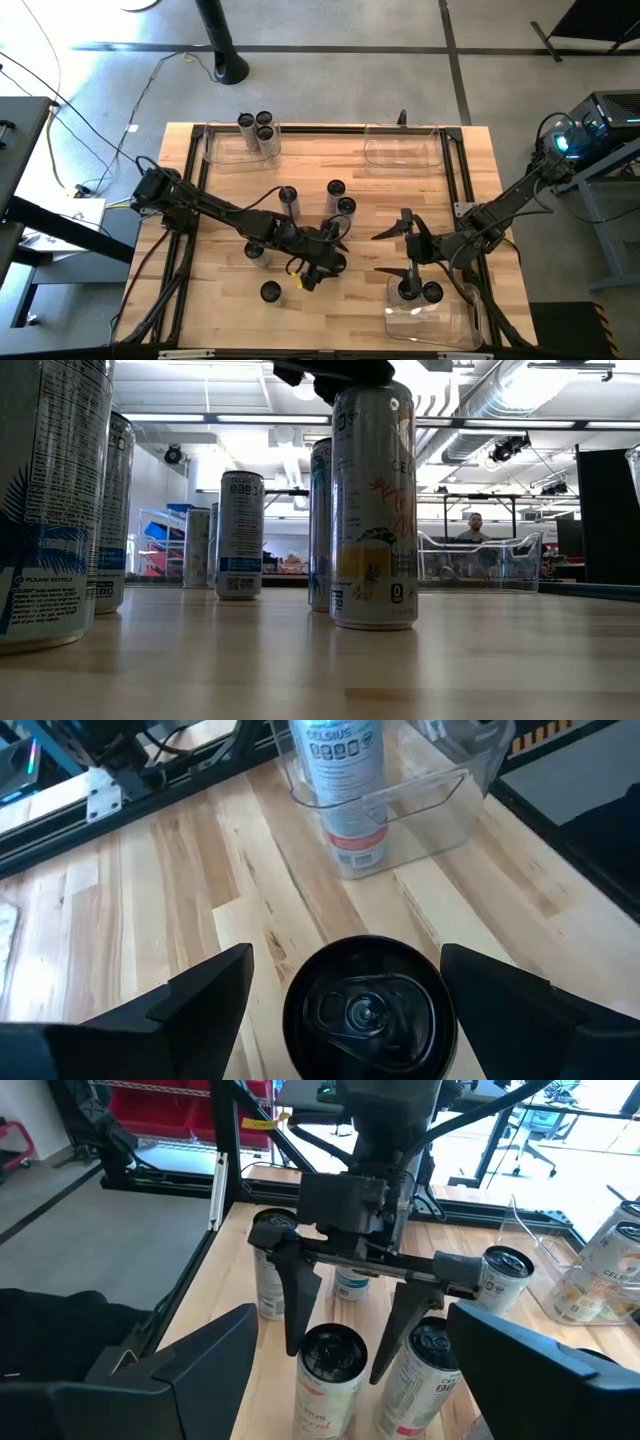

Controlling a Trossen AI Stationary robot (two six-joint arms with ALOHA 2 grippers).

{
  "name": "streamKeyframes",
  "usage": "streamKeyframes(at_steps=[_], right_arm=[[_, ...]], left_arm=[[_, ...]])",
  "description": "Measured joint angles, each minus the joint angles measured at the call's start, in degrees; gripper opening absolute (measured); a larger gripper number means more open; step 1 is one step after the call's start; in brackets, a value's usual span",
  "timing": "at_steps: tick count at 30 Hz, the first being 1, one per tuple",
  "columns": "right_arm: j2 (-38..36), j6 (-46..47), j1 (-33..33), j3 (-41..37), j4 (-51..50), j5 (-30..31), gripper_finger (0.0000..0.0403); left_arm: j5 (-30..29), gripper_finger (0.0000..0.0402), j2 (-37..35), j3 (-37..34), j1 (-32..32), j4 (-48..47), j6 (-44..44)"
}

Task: Sort soda cans
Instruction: Put the white-yellow soda can into the top left transparent bin

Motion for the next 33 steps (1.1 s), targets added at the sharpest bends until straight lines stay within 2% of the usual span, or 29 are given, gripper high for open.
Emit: streamKeyframes(at_steps=[15, 27, 33], right_arm=[[0.0, -0.8, 0.0, 0.0, -0.2, 0.0, 0.032], [0.0, -1.1, 0.0, 0.0, -0.2, 0.0, 0.032], [0.0, -1.1, 0.0, 0.0, -0.3, 0.0, 0.032]], left_arm=[[-1.0, 0.0314, 0.5, 0.0, 0.0, -5.4, -3.0], [-0.8, 0.0257, 2.3, 0.1, 0.3, -4.4, -3.6], [-1.4, 0.0252, -0.1, -0.3, 0.3, -6.5, -3.3]])
